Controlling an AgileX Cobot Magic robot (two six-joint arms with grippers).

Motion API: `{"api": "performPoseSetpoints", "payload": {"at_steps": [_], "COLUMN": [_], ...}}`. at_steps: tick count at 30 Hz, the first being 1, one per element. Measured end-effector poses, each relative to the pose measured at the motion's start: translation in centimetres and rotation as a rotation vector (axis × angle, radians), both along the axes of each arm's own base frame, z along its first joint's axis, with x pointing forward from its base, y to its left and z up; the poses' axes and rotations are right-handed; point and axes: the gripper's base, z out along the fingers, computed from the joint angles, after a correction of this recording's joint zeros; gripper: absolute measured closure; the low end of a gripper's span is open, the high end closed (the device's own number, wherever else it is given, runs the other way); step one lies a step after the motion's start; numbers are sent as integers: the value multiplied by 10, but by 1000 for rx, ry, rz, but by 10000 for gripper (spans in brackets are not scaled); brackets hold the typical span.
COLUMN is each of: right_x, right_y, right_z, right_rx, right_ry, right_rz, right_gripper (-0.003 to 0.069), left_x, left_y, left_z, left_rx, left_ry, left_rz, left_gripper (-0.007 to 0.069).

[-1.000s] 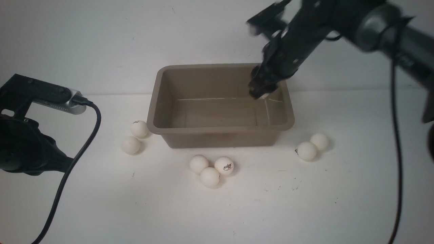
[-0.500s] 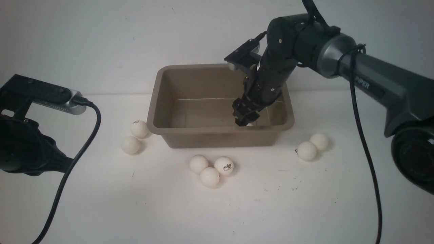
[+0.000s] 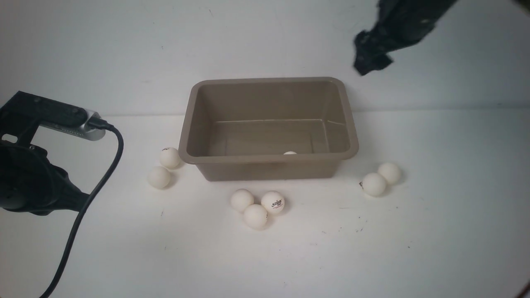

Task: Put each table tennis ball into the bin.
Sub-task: Use the right arm to clamp the table tennis ball closest to it

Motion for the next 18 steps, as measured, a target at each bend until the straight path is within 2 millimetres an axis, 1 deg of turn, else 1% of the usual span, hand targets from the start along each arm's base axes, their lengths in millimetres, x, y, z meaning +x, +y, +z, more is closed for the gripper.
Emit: {"api": "performPoseSetpoints", "payload": {"at_steps": [2,5,8,12,15,18], "right_x": [-10,-20,-27,-34,-35,-35], "right_y": [-12,-21,-24,-22,-21,-18], "right_z": [-7,-28,-56,-84,-94,-98], "right_rx": [-5,-16,-34,-21,-3,29], "right_ry": [47,136,221,293,300,292], "right_rz": [-23,-40,-35,-4,2,4], "right_gripper": [75,75,75,75,75,75], "left_x": [0,0,0,-1,-1,-1], "left_y": [0,0,0,0,0,0], "left_z": [0,0,0,0,-1,-1], "left_rx": [0,0,-1,-3,-3,-4], "left_ry": [0,0,6,11,12,13], "left_rz": [0,0,-1,-2,-3,-2], "left_gripper": [628,628,628,628,628,628]}}
